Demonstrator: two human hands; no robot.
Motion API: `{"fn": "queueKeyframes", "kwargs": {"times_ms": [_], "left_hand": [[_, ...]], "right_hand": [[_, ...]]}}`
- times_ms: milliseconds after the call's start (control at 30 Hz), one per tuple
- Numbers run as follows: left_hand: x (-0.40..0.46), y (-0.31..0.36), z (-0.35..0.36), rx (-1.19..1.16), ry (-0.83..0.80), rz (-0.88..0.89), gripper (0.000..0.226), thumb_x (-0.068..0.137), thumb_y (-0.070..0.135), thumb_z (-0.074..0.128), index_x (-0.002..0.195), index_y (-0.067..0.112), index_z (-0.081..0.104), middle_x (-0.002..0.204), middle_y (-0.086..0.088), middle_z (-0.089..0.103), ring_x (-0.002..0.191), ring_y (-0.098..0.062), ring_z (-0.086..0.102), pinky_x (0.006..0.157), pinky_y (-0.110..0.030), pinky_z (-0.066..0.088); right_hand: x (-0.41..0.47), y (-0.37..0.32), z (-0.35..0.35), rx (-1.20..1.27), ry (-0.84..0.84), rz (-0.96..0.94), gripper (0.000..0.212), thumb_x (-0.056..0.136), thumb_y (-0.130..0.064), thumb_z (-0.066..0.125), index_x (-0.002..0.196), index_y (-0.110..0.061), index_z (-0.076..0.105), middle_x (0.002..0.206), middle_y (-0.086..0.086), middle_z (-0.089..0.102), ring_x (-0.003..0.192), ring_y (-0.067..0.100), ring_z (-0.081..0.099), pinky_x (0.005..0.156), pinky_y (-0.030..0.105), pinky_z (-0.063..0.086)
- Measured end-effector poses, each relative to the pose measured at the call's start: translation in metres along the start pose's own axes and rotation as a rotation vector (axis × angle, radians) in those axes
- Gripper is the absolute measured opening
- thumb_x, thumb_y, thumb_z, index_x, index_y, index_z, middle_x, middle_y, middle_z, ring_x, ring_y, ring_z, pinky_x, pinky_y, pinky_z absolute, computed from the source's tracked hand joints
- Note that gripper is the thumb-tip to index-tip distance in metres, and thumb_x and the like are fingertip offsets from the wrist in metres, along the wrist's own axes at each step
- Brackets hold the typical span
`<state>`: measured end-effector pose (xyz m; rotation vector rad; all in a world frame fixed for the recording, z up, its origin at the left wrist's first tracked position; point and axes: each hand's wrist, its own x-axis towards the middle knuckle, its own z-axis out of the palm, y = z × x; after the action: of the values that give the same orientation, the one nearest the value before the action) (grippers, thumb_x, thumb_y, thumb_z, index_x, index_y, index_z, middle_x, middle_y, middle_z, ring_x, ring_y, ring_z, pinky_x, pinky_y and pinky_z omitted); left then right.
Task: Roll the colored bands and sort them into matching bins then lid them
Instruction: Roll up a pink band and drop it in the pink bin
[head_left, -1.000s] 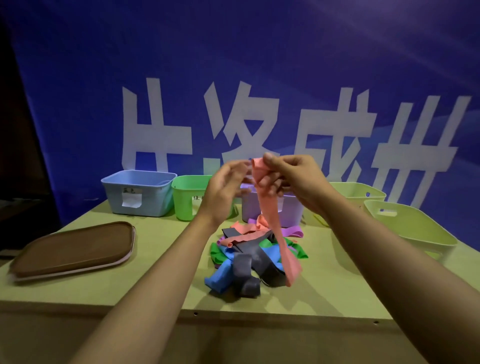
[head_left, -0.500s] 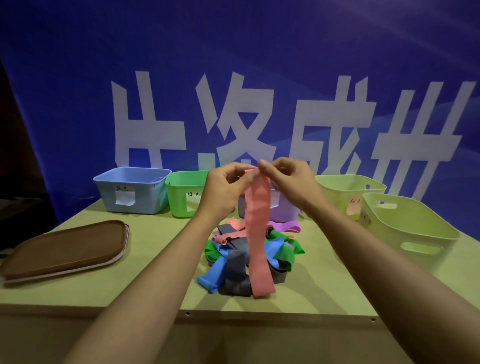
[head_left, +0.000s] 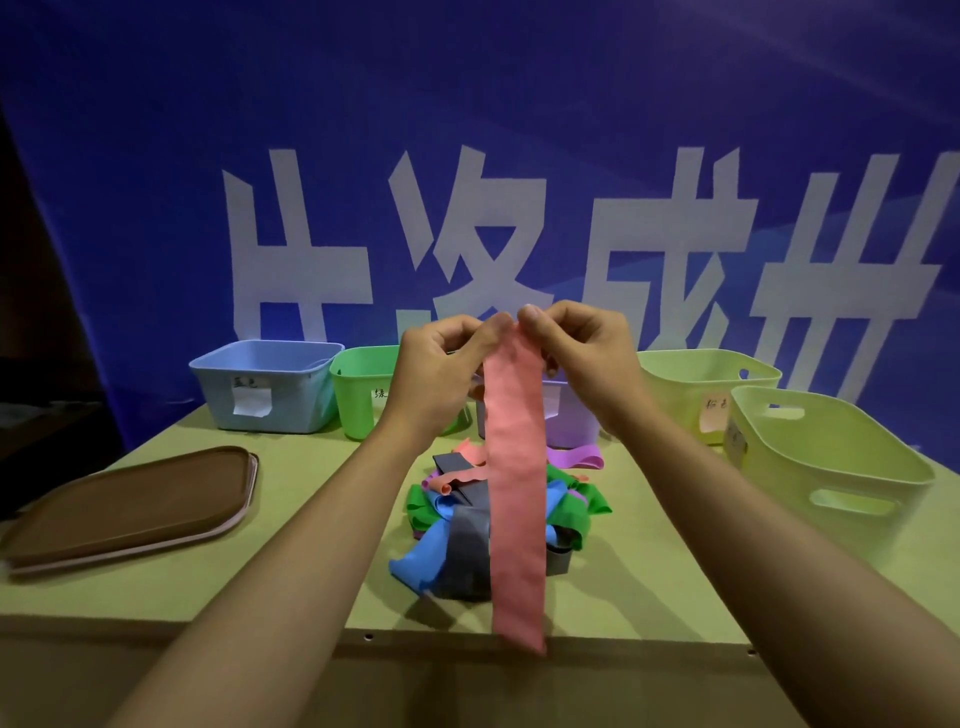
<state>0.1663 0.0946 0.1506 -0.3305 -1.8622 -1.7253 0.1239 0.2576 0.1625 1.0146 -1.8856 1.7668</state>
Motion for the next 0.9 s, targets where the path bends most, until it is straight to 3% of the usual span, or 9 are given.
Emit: {"fn": "queueKeyframes", "kwargs": {"times_ms": [200, 300, 400, 467, 567, 700, 900], "left_hand": [[0.024, -0.048, 0.001, 0.072, -0.009, -0.066, 0.036, 0.098, 0.035, 0.066, 0.09, 0.002, 0.076, 0.087, -0.025, 0.072, 0.069, -0.016, 0.068, 0.056, -0.028, 0.058], [0.04, -0.093, 0.001, 0.099, -0.013, -0.101, 0.044, 0.097, 0.041, 0.068, 0.084, -0.001, 0.073, 0.089, -0.037, 0.064, 0.07, -0.021, 0.06, 0.064, -0.047, 0.06], [0.056, -0.136, 0.001, 0.127, -0.01, -0.13, 0.059, 0.09, 0.057, 0.07, 0.085, -0.002, 0.073, 0.088, -0.037, 0.063, 0.073, -0.02, 0.057, 0.072, -0.062, 0.056], [0.063, -0.159, 0.002, 0.138, -0.005, -0.139, 0.049, 0.088, 0.057, 0.07, 0.081, 0.009, 0.077, 0.081, -0.031, 0.066, 0.072, -0.018, 0.057, 0.07, -0.058, 0.057], [0.071, -0.182, 0.005, 0.12, 0.004, -0.162, 0.033, 0.094, 0.039, 0.071, 0.078, 0.011, 0.078, 0.069, -0.009, 0.069, 0.067, -0.013, 0.06, 0.068, -0.045, 0.056], [0.077, -0.209, 0.007, 0.141, -0.03, -0.17, 0.017, 0.096, 0.027, 0.072, 0.088, 0.014, 0.08, 0.083, -0.006, 0.078, 0.077, -0.013, 0.068, 0.081, -0.047, 0.058], [0.076, -0.23, 0.002, 0.135, -0.07, -0.183, 0.009, 0.094, 0.013, 0.073, 0.094, 0.02, 0.079, 0.094, 0.004, 0.08, 0.089, -0.007, 0.073, 0.085, -0.027, 0.058]], "right_hand": [[0.009, 0.062, 0.006, 0.026, 0.014, 0.142, 0.024, 0.098, -0.027, 0.067, 0.082, -0.01, 0.075, 0.065, 0.007, 0.066, 0.06, 0.01, 0.06, 0.058, 0.021, 0.049], [0.015, 0.106, 0.011, 0.0, 0.019, 0.209, 0.026, 0.098, -0.025, 0.067, 0.078, -0.01, 0.073, 0.06, 0.004, 0.066, 0.055, 0.011, 0.06, 0.057, 0.023, 0.049], [0.022, 0.145, 0.015, -0.052, 0.029, 0.225, 0.031, 0.098, -0.027, 0.068, 0.08, -0.002, 0.074, 0.059, 0.002, 0.067, 0.054, 0.01, 0.06, 0.056, 0.022, 0.049], [0.025, 0.165, 0.017, -0.073, 0.039, 0.232, 0.033, 0.098, -0.029, 0.067, 0.081, -0.001, 0.074, 0.06, 0.001, 0.067, 0.056, 0.008, 0.061, 0.058, 0.022, 0.05], [0.028, 0.189, 0.018, -0.1, 0.05, 0.238, 0.029, 0.098, -0.029, 0.067, 0.079, -0.008, 0.076, 0.062, -0.003, 0.068, 0.059, 0.008, 0.06, 0.059, 0.023, 0.051], [0.028, 0.213, 0.02, -0.111, 0.051, 0.251, 0.02, 0.098, -0.024, 0.068, 0.081, -0.015, 0.076, 0.068, 0.001, 0.07, 0.061, 0.009, 0.061, 0.061, 0.029, 0.054], [0.021, 0.236, 0.025, -0.095, 0.033, 0.33, 0.008, 0.096, -0.019, 0.071, 0.09, -0.02, 0.076, 0.078, -0.007, 0.073, 0.067, 0.002, 0.064, 0.064, 0.023, 0.054]]}}
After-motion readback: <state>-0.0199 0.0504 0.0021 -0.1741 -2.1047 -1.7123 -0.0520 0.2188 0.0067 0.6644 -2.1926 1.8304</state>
